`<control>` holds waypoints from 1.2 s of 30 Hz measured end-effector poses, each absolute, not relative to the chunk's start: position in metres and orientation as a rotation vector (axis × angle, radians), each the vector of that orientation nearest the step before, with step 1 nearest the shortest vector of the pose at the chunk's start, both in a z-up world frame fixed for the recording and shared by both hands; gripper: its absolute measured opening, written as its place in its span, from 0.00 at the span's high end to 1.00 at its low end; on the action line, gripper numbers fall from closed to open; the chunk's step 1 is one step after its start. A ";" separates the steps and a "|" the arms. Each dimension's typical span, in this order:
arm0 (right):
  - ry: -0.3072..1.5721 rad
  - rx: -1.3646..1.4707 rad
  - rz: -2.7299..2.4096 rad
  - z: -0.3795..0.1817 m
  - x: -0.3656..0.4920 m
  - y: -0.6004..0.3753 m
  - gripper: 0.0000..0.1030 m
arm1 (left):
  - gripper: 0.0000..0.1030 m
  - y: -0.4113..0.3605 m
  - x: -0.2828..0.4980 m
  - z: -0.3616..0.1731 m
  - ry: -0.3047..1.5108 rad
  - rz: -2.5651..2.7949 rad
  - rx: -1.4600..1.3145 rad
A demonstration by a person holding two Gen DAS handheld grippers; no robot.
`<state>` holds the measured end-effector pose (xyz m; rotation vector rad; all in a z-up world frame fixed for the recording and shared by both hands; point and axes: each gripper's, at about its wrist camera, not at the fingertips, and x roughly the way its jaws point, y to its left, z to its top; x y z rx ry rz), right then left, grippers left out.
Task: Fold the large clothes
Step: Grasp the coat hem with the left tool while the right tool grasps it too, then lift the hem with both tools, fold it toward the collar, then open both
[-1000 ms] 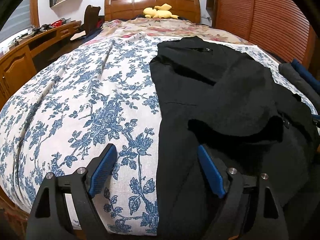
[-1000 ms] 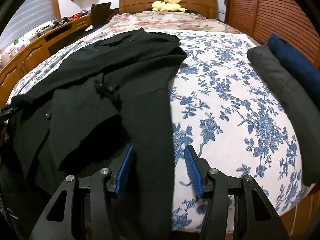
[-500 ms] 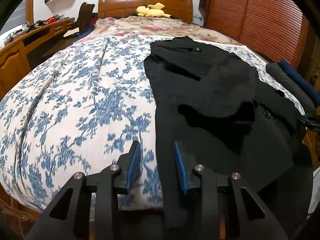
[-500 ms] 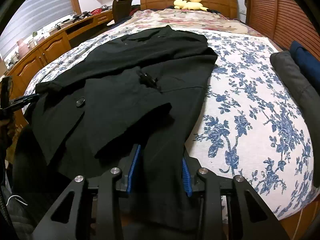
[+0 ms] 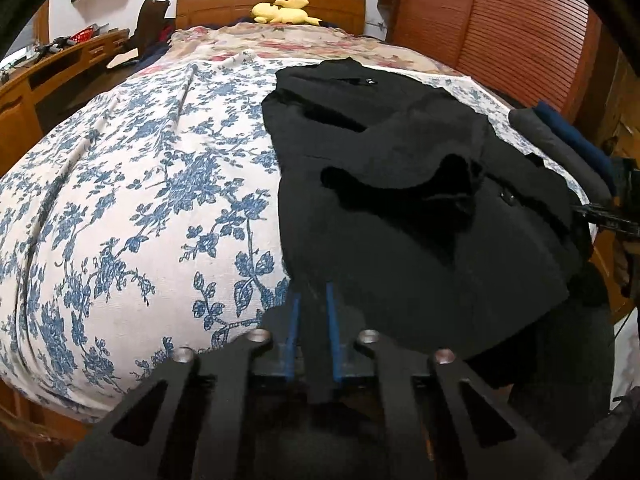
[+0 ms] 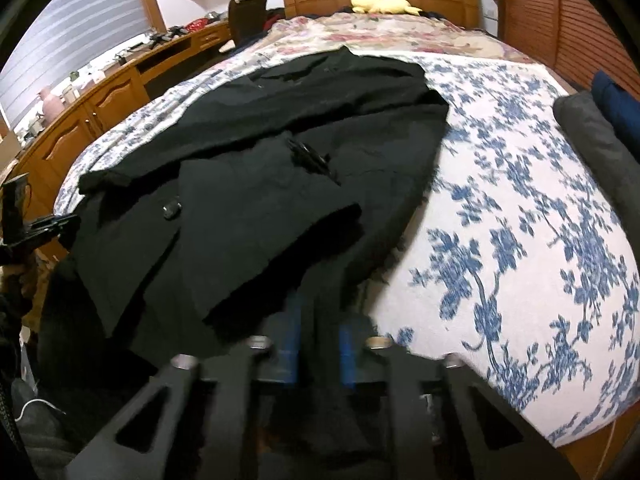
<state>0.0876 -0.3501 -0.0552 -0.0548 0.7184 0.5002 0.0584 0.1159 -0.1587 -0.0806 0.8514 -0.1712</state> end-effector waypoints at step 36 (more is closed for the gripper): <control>0.364 -0.039 0.503 0.052 0.022 -0.411 0.96 | 0.97 0.092 0.066 0.020 0.490 -0.112 -0.027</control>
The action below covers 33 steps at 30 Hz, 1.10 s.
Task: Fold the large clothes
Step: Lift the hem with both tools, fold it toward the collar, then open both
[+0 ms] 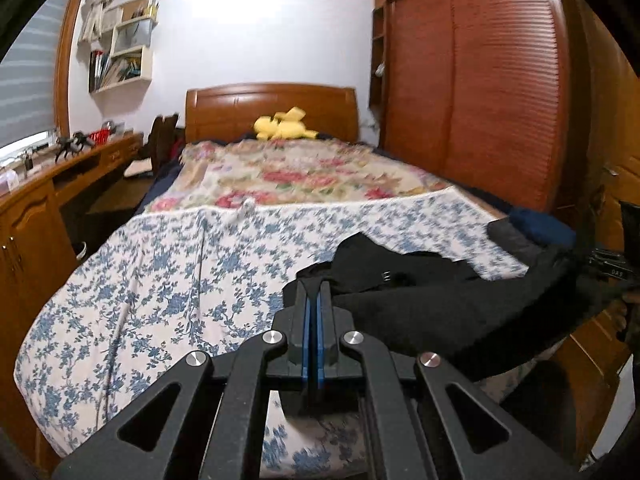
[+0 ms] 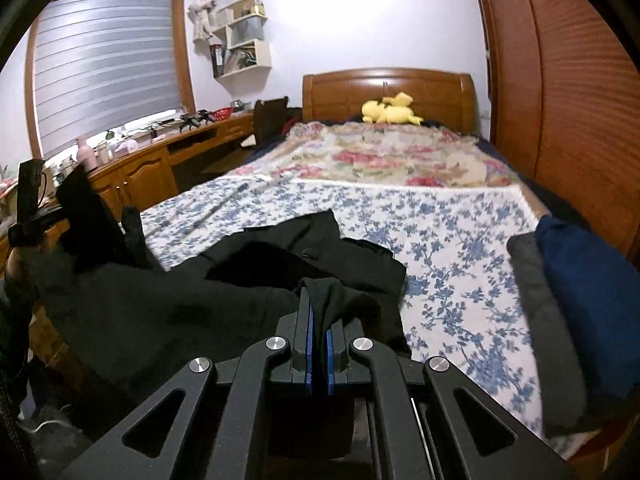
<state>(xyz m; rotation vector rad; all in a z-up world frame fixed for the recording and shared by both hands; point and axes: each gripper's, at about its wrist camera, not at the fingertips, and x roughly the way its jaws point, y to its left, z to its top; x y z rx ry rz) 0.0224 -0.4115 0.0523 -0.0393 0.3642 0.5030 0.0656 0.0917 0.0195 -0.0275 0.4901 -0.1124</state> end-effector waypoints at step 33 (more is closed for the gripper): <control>0.495 0.054 0.298 0.021 0.297 -0.306 0.91 | 0.86 0.087 0.271 -0.057 0.510 -0.008 -0.021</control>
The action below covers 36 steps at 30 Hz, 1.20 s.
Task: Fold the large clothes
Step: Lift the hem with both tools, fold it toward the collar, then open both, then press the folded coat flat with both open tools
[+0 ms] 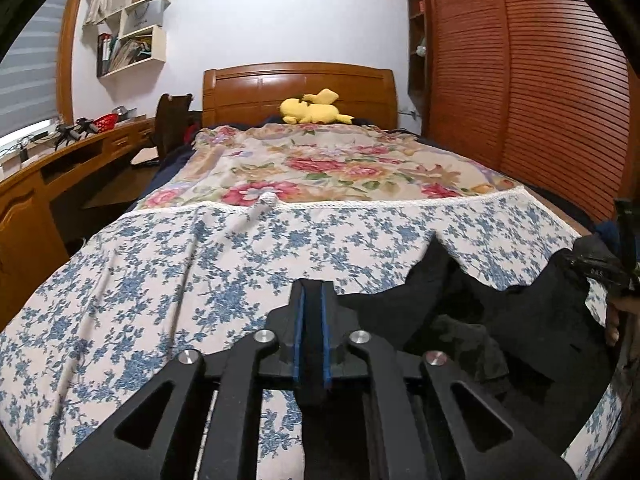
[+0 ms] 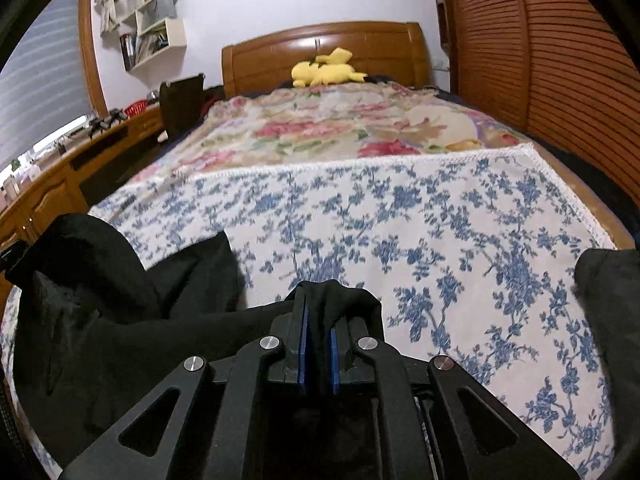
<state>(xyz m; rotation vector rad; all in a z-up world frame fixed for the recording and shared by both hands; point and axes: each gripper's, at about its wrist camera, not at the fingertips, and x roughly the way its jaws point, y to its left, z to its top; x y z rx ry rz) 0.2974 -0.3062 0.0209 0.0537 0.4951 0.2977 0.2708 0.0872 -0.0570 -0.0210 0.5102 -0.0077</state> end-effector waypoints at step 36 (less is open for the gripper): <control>0.558 -0.331 0.563 0.031 0.254 -0.224 0.47 | 0.20 0.043 0.249 -0.094 0.608 -0.175 0.012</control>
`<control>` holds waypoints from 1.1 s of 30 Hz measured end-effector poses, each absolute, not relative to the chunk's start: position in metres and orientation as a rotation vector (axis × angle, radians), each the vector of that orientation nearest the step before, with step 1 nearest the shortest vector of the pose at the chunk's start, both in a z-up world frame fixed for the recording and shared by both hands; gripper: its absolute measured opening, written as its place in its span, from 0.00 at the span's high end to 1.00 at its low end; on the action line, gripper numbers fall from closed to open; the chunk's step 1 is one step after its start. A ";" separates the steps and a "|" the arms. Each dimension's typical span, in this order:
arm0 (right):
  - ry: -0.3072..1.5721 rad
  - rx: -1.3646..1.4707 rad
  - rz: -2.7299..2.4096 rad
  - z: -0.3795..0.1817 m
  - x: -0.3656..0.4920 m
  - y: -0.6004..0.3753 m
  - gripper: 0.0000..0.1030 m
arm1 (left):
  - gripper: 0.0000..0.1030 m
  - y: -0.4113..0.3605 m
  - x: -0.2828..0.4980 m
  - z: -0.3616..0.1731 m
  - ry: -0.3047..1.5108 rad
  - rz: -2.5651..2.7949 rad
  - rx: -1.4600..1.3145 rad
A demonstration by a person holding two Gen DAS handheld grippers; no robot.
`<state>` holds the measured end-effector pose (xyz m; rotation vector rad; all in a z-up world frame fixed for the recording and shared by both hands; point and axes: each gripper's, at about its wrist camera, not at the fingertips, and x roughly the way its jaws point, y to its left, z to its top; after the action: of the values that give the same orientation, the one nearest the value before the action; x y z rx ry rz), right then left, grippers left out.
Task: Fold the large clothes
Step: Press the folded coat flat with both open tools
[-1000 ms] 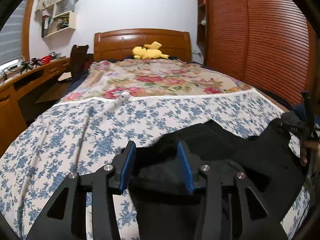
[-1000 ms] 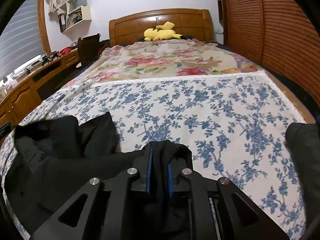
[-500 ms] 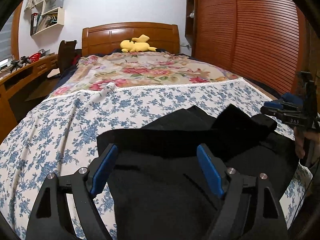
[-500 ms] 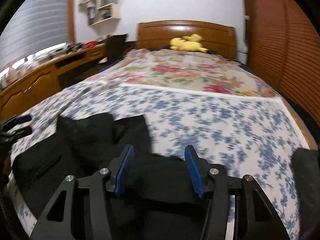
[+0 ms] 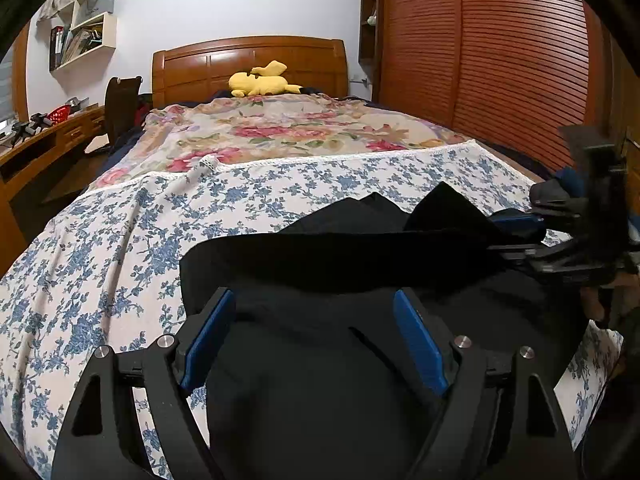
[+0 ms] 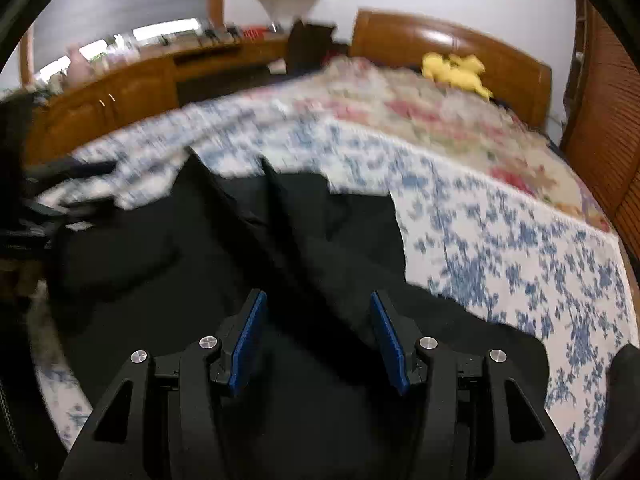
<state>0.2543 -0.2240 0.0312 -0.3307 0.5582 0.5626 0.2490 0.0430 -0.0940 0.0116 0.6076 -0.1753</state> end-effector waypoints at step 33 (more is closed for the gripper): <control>0.382 -0.286 0.173 0.062 0.290 -0.206 0.33 | 0.20 0.023 0.241 -0.095 0.623 -0.217 0.064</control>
<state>0.2900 -0.2064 0.0619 -0.2860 0.3815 0.1727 0.2411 0.0234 -0.0947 0.0636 0.6227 -0.2165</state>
